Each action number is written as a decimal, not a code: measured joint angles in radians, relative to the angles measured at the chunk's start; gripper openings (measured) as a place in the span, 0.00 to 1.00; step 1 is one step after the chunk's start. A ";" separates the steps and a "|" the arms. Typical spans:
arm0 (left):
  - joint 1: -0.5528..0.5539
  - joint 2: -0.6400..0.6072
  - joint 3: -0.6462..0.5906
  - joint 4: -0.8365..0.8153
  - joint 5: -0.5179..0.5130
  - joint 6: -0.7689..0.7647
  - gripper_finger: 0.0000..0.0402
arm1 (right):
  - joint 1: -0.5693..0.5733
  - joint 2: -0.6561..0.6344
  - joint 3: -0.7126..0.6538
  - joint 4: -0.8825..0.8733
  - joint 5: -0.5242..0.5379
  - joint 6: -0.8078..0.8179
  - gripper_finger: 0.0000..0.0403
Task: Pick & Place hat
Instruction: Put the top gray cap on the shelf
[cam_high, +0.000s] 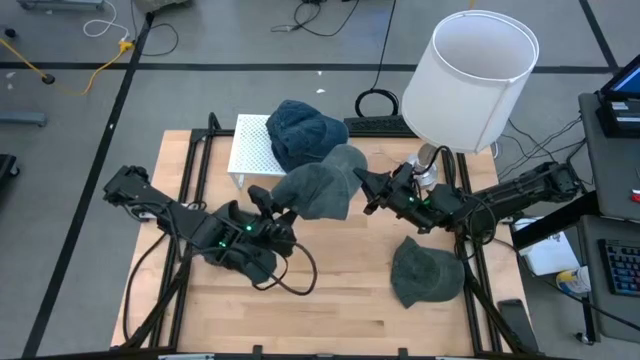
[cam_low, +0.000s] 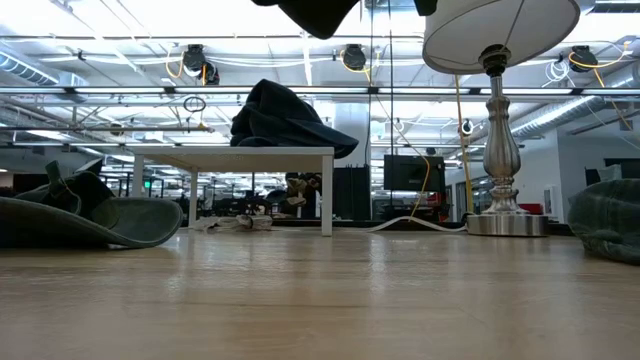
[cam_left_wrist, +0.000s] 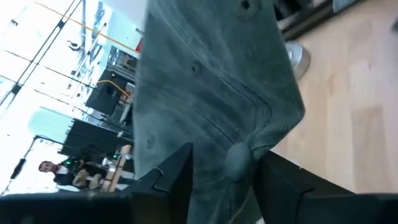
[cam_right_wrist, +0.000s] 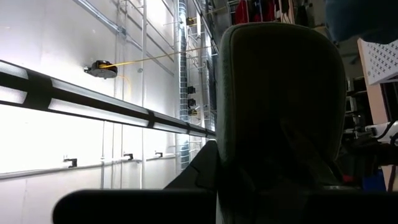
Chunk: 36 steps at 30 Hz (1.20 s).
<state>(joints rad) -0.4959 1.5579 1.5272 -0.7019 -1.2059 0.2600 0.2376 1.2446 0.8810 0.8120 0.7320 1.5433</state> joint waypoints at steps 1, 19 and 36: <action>-0.003 -0.002 0.000 0.025 -0.001 0.000 0.36 | -0.001 0.000 0.000 0.000 0.001 0.000 0.02; -0.033 -0.032 -0.001 0.312 -0.117 0.052 0.05 | -0.008 0.000 0.000 -0.018 -0.066 -0.115 0.06; -0.028 -0.120 0.000 0.555 -0.363 0.112 0.05 | -0.007 -0.001 0.000 -0.064 -0.232 -0.658 0.69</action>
<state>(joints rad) -0.5241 1.4381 1.5272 -0.1473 -1.5688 0.3722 0.2310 1.2434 0.8810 0.7479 0.4998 0.8855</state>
